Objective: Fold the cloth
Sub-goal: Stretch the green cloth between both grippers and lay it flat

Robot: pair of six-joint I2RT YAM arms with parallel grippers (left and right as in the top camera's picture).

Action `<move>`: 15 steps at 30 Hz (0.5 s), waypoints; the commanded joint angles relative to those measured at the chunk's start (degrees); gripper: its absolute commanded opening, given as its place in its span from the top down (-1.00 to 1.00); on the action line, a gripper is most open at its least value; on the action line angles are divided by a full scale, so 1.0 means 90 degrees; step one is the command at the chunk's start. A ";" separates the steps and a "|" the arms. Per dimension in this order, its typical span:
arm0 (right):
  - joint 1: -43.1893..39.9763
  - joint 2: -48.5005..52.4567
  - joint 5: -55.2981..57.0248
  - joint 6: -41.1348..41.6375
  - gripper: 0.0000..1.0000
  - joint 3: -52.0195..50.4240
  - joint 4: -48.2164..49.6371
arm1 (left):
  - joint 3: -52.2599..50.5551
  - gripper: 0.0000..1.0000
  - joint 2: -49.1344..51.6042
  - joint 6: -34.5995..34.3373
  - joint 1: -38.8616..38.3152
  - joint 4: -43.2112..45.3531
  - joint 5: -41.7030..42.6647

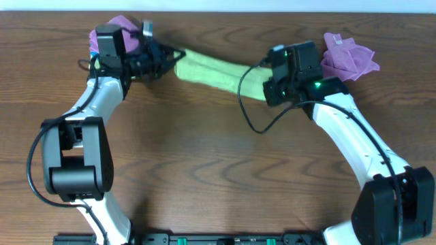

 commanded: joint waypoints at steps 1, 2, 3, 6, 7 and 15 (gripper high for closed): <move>-0.0112 -0.0061 0.0313 0.0029 0.97 0.0015 -0.0474 | 0.0085 0.89 0.0041 0.1705 0.0284 -0.1042 0.0279; -0.0112 -0.0061 0.0282 0.0032 0.98 0.0012 -0.0639 | 0.0085 0.89 0.0041 0.2076 0.0316 -0.1506 0.0282; -0.0112 -0.0061 0.0185 0.0029 0.97 0.0012 -0.0833 | 0.0085 0.89 0.0041 0.2555 0.0338 -0.2096 0.0277; -0.0112 -0.0061 -0.0219 0.0032 0.97 0.0012 -0.1299 | 0.0085 0.89 0.0041 0.3667 0.0352 -0.3623 0.0017; -0.0112 -0.0061 -0.0311 0.0034 0.97 0.0012 -0.1423 | 0.0085 0.89 0.0041 0.3937 0.0352 -0.3997 -0.0061; -0.0100 -0.0061 -0.0561 0.0318 0.97 -0.0430 -0.2222 | 0.0044 0.88 0.0041 0.6436 0.0352 -0.6963 -0.1355</move>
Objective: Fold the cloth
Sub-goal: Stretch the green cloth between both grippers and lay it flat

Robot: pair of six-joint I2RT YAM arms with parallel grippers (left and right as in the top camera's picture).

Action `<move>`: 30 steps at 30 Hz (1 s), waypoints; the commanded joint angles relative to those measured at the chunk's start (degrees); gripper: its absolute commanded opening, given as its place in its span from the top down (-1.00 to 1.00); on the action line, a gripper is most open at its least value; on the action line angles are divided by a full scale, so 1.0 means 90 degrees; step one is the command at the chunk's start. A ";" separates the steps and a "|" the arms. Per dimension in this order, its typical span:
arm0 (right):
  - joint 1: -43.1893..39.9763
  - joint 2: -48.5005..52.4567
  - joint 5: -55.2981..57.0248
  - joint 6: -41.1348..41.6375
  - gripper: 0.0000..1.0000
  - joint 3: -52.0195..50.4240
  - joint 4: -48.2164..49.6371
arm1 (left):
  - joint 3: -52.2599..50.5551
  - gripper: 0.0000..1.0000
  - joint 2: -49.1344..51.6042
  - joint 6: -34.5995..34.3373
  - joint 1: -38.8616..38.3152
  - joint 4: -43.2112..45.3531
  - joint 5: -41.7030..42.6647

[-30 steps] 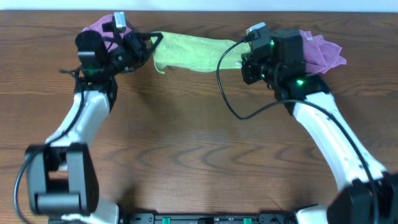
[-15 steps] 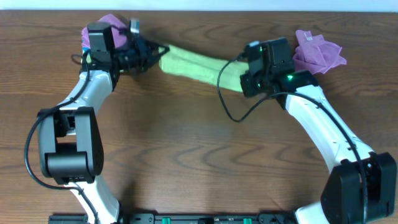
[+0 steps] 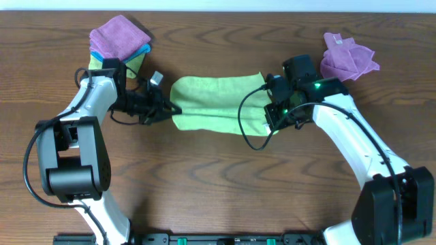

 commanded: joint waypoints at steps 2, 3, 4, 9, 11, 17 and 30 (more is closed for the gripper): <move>-0.0100 -0.0061 0.0075 0.0296 0.97 -0.0719 -0.0058 | -0.0109 0.88 0.0036 0.1350 0.0141 -0.0435 -0.1052; -0.0100 -0.0063 0.0005 0.0350 0.97 -0.0903 -0.0024 | -0.0168 0.88 0.0036 0.1404 0.0141 -0.0457 -0.1120; -0.0097 -0.0063 -0.0012 0.0449 0.97 -0.1132 0.0027 | -0.0248 0.88 0.0036 0.1435 0.0141 -0.0452 -0.1200; -0.0090 -0.0063 -0.0058 0.0534 0.97 -0.1780 0.0148 | -0.0639 0.88 0.0036 0.1851 0.0141 -0.0449 -0.1401; -0.0049 -0.0063 -0.0058 0.0529 0.90 -0.1851 0.0104 | -0.0731 0.88 0.0036 0.1863 0.0141 -0.0457 -0.1681; 0.0170 -0.0083 -0.0053 0.0539 0.22 -0.1853 0.0027 | -0.0741 -0.37 0.0036 0.1858 0.0143 -0.0495 -0.1637; -0.0024 -0.1605 0.0590 0.0869 -0.79 -0.1853 -0.0255 | -0.0801 -0.91 -0.0022 0.1809 0.0493 -0.0928 -0.1042</move>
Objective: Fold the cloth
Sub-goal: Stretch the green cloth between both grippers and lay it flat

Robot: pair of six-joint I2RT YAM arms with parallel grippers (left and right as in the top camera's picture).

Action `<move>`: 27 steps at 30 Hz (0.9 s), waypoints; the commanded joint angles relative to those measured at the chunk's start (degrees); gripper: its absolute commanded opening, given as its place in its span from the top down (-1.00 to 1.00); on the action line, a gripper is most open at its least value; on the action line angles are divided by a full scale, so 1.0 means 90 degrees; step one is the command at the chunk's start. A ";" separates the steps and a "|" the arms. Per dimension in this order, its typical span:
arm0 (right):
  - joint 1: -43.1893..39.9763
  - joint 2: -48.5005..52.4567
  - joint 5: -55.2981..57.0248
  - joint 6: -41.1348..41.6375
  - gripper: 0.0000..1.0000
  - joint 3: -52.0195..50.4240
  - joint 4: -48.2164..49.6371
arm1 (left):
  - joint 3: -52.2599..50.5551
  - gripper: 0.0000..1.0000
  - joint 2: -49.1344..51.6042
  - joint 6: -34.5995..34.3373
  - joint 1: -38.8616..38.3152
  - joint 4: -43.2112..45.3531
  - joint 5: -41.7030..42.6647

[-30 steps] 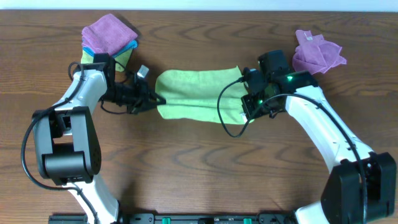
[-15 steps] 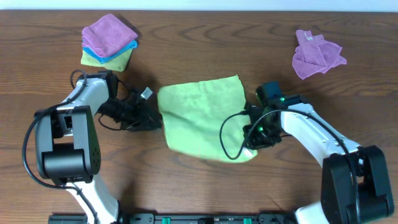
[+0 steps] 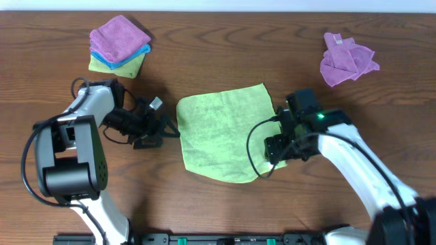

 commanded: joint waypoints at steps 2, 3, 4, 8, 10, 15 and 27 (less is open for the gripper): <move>-0.0158 -0.0449 0.0168 0.0090 -0.80 -0.0032 -0.0262 | -0.0265 -0.91 -0.0024 0.0313 0.0192 -0.0155 0.0486; -0.0177 -0.0534 0.0168 0.0090 -0.80 -0.0032 -0.0345 | -0.0444 -0.91 -0.0024 0.0418 0.0192 -0.0112 0.0665; -0.0185 -0.0605 0.0165 0.0090 -0.80 -0.0034 -0.0391 | -0.0614 -0.91 -0.0024 0.0498 0.0180 -0.0022 0.0867; -0.0187 -0.0848 0.0143 0.0092 -0.83 -0.0034 -0.0362 | -0.1343 -0.91 -0.0024 0.0515 0.0158 0.0658 0.1477; -0.0185 -0.0920 0.0141 0.0092 -0.87 -0.0034 -0.0369 | -0.1698 -0.91 -0.0024 0.0442 0.0158 0.1095 0.1678; -0.0185 -0.0918 0.0148 0.0163 -0.96 -0.0032 -0.0469 | -0.2040 -0.91 -0.0024 0.0219 0.0119 0.1676 0.1812; -0.0172 -0.0918 0.0644 0.0522 -0.99 -0.0034 -0.0690 | -0.2215 -0.91 -0.0024 -0.0833 -0.0595 0.3075 0.2091</move>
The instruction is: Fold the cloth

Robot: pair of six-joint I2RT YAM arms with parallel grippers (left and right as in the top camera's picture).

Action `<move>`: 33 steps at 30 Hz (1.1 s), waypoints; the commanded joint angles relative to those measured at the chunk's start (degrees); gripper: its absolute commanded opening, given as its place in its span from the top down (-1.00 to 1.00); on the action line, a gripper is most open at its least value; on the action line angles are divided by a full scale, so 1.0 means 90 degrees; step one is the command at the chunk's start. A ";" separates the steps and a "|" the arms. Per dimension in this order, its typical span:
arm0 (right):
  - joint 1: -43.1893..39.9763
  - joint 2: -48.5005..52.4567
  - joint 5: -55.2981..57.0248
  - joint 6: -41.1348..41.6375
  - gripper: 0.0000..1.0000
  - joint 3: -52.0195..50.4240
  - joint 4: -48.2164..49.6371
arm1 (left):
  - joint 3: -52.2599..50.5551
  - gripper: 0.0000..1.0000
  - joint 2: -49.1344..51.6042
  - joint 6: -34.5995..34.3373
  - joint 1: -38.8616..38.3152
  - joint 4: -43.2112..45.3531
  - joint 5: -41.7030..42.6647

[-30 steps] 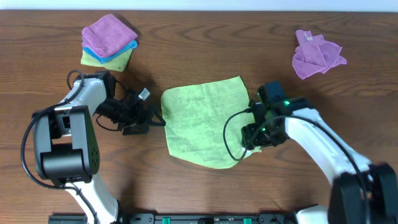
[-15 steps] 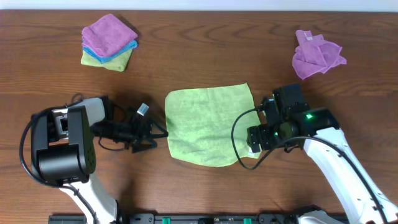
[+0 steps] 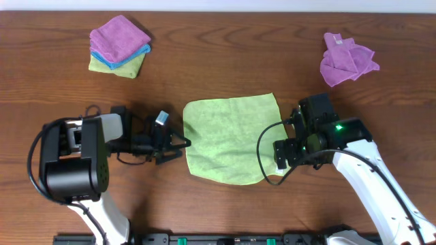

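The green cloth [image 3: 228, 139] lies spread flat in one layer at the table's middle. My left gripper [image 3: 184, 145] lies low on the table, pointing right, its fingertips pinched on the cloth's left edge. My right gripper [image 3: 278, 162] sits at the cloth's lower right edge. Its fingers are mostly hidden under the wrist, and the cloth's edge runs in beneath them, so it looks shut on the cloth.
A stack of folded cloths [image 3: 119, 44], purple over blue over green, lies at the back left. A crumpled purple cloth [image 3: 347, 60] lies at the back right. The table's front edge and the arm bases run along the bottom.
Both grippers have moved a little toward the front and right, and the flat green cloth has shifted the same way with them. Its shape is nearly unchanged.
The cloth first hung as a narrow band stretched between both grippers near the back of the table. Then it was lower and partly laid out. Then it lay spread flat in the middle, and now sits slightly nearer the front right.
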 commanded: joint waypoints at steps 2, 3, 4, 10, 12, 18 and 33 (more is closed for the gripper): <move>-0.0044 -0.0080 0.0124 0.0153 -0.99 -0.0029 0.0002 | -0.0073 -0.91 0.0024 -0.0631 -0.0488 0.0517 -0.0340; -0.0046 -0.0080 0.0121 0.0165 -0.99 -0.0029 0.0002 | -0.0075 -0.91 0.0024 -0.0821 -0.0619 0.0719 -0.0357; -0.0046 -0.0080 0.0121 0.0165 -0.98 -0.0029 -0.0002 | -0.0073 -0.91 0.0024 -0.1032 -0.0765 0.0945 -0.0357; -0.0041 -0.0080 0.0104 0.0165 -0.99 -0.0029 0.0000 | -0.0073 -0.91 0.0024 -0.1639 -0.1299 0.1382 -0.0323; -0.0041 -0.0080 0.0104 0.0165 -0.98 -0.0029 0.0019 | -0.0075 -0.91 0.0024 -0.1817 -0.1481 0.1360 -0.0187; -0.0041 -0.0080 0.0107 0.0165 -0.99 -0.0029 -0.0002 | -0.0073 -0.91 0.0024 -0.2193 -0.1753 0.1358 0.0753; -0.0041 -0.0080 0.0799 0.0665 -0.99 -0.0029 -0.0243 | 0.0782 0.88 0.0024 -0.3070 -0.1156 0.1411 0.1197</move>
